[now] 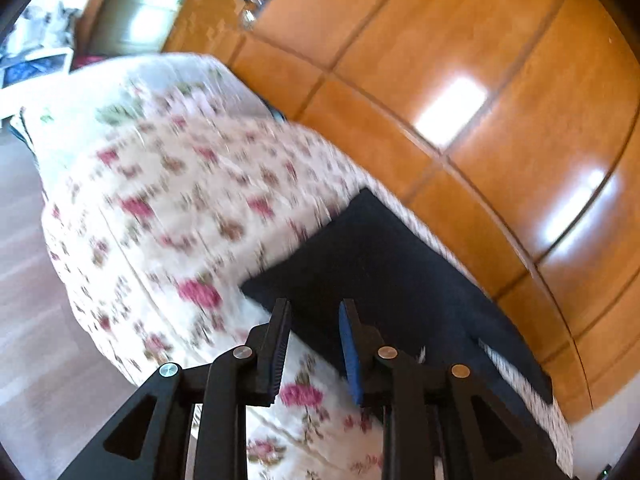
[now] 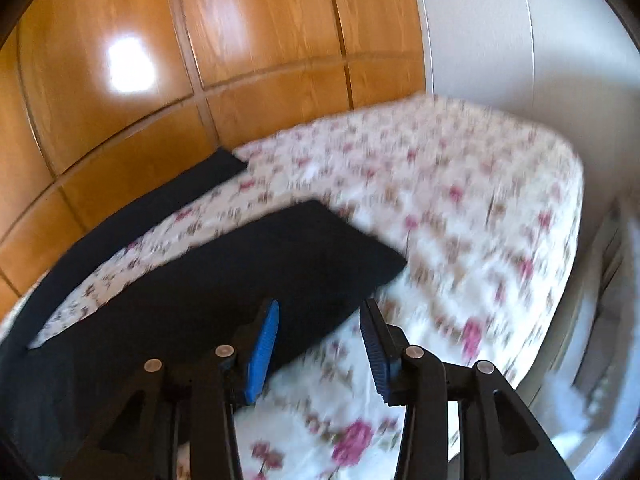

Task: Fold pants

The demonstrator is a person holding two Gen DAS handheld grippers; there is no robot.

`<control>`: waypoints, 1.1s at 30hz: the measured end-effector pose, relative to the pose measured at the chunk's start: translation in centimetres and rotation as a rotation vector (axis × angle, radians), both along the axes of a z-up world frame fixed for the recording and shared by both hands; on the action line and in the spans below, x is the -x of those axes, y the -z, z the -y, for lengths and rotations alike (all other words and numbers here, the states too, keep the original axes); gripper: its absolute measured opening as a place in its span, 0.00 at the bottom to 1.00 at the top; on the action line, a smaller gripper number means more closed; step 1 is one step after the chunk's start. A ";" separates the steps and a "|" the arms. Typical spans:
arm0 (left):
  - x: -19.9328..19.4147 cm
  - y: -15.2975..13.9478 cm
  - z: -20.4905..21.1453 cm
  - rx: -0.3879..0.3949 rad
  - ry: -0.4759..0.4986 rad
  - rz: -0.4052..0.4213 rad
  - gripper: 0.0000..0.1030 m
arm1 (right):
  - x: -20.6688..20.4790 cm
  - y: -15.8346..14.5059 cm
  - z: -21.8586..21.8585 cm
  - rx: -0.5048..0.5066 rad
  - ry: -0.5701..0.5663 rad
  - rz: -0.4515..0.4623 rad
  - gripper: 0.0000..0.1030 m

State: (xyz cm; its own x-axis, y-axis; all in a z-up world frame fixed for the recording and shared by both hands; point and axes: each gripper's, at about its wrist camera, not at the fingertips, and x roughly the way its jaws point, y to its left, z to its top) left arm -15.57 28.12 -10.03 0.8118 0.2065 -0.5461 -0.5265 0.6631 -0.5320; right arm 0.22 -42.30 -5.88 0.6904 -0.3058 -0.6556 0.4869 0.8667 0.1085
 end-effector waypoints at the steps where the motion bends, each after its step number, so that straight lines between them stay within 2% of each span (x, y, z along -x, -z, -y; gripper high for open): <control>1: 0.1 -0.3 -0.2 -0.005 -0.010 0.007 0.26 | -0.6 -0.4 -0.1 0.013 -0.005 0.006 0.42; 4: -1.0 -1.2 0.1 -0.015 0.002 0.021 0.28 | -2.4 -1.5 -1.1 0.033 -0.044 0.027 0.42; 8: -4.2 -1.9 1.2 -0.011 0.090 0.007 0.29 | -6.0 -1.7 -3.2 0.024 -0.121 0.001 0.42; 11: -7.0 -2.4 2.8 -0.003 0.151 -0.004 0.30 | -8.2 -1.2 -5.5 0.029 -0.193 -0.025 0.42; 15: -10.9 -3.2 4.6 -0.040 0.243 -0.030 0.33 | -11.2 -0.2 -8.6 -0.002 -0.306 -0.054 0.42; 20: -16.6 -2.7 5.4 0.002 0.342 -0.086 0.33 | -14.5 2.3 -11.3 -0.011 -0.398 -0.127 0.43; 23: -19.4 -2.4 5.3 0.018 0.354 -0.117 0.33 | -15.0 3.3 -12.0 0.017 -0.391 -0.143 0.45; 27: -23.4 -2.3 4.4 0.017 0.348 -0.152 0.33 | -14.7 3.6 -12.7 0.052 -0.402 -0.126 0.54; 33: -29.2 -1.5 1.3 0.013 0.288 -0.220 0.34 | -14.8 4.0 -13.2 0.088 -0.405 -0.120 0.58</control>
State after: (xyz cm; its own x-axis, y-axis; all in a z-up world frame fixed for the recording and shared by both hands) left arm 13.58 26.83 -8.58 0.6981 -0.0220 -0.7157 -0.4218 0.7950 -0.4359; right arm 15.04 -29.14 -9.89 0.6865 -0.0840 -0.7223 0.1100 0.9939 -0.0110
